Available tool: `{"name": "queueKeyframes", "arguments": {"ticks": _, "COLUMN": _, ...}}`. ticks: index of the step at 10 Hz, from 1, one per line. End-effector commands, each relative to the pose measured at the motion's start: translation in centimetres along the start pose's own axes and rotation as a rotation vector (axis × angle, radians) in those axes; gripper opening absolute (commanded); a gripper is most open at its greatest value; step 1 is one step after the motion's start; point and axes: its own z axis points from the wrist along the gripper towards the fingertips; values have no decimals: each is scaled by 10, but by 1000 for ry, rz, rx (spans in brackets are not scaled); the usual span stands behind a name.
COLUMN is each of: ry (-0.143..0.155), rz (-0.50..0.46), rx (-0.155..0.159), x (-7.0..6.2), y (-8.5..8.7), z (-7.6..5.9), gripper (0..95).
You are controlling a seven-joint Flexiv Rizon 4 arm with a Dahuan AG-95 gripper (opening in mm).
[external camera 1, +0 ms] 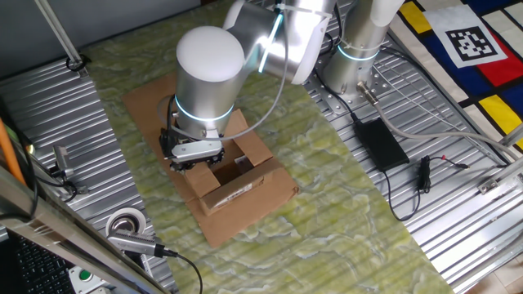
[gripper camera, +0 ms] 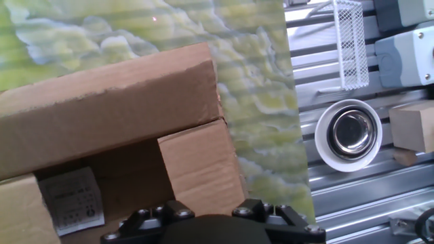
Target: Open a box
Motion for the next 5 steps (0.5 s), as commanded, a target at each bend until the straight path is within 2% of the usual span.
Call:
{"name": "queueKeyframes", "arguments": {"ticks": 1, "ry": -2, "rz": -6, "rx": 5, "x": 1, "y": 0, "z": 1, "gripper": 570}}
{"name": "queueKeyframes", "arguments": {"ticks": 3, "ry": -11, "rz": -17, "rx": 21, "x": 1, "y": 0, "z": 2, "gripper": 570}}
{"name": "queueKeyframes", "arguments": {"ticks": 4, "ry": -15, "rz": -20, "rx": 27, "x": 1, "y": 1, "z": 4, "gripper": 760}}
{"name": "queueKeyframes", "arguments": {"ticks": 5, "ry": -17, "rz": -22, "rx": 28, "x": 1, "y": 1, "z": 5, "gripper": 760}}
